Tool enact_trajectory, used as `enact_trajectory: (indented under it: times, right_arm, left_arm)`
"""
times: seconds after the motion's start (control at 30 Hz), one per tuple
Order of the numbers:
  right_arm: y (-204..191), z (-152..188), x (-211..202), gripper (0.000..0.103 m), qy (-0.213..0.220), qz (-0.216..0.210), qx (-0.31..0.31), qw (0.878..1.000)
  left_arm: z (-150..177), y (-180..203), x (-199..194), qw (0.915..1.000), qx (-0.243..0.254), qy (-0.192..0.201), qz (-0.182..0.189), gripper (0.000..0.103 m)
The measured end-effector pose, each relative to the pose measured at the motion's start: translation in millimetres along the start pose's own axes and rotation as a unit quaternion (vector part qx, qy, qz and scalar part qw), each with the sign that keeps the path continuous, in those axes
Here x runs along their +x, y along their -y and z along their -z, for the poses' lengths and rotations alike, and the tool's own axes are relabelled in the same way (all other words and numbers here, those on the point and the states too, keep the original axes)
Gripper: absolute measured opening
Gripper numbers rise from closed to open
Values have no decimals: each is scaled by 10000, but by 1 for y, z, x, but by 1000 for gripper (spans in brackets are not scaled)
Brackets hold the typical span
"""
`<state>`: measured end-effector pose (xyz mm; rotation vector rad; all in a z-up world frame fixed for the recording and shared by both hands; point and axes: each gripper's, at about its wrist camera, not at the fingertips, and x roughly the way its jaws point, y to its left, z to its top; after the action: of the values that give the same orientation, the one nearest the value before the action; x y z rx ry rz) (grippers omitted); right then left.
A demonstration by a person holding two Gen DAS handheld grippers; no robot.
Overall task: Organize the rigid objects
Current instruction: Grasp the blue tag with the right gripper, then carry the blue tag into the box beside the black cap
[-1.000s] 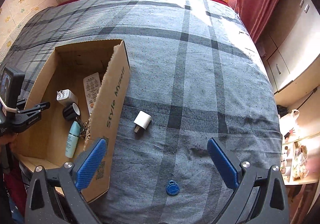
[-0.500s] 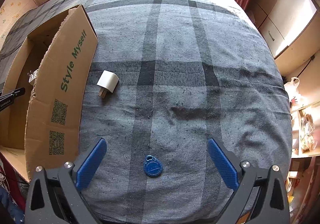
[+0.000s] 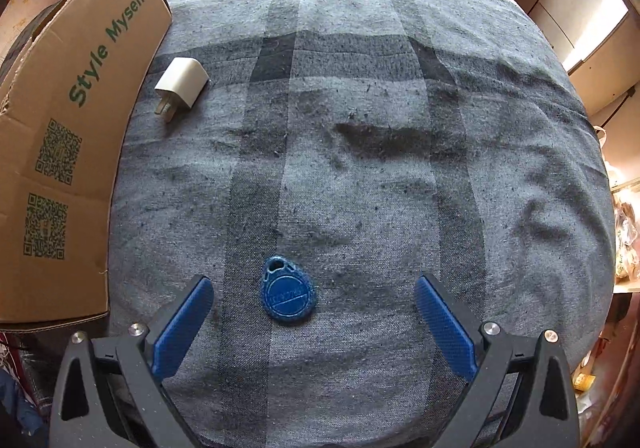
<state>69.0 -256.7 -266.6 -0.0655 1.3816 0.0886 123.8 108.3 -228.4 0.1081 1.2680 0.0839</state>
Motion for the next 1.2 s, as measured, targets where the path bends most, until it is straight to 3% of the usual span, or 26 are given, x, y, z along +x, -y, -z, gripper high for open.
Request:
enact_trajectory:
  times: [0.2,0.33,0.47,0.53,0.57,0.9,1.2]
  right_arm:
    - [7,6,12,101,-56,-58,104,9999]
    - [4,7,10,87,-30,-51,41,10000]
    - [1,6,7,57,-46,-163,46,9998]
    - [0,2,2,31,-20,-213,22,9998]
    - [-1,2,1,28,-20,-191,-5,9998]
    - [-2,6,-16,28,41,-240,-42,9997]
    - [-4,-9,-44,28,154,-261,-109,9995]
  left_arm:
    - [0,1,0,10000,5,-3,-8,16]
    - [0,0,0,10000,-5,-2,-1,16]
    - [0,0,1,10000,-19,-3,1,16]
    - [0,0,1,10000,-8,1,-4,16]
    - [0,0,1,10000,-1,1,-11,16]
    - [0,1,0,10000,9,-1,-16,16]
    - [0,1,0,10000,10,-1,-16,16]
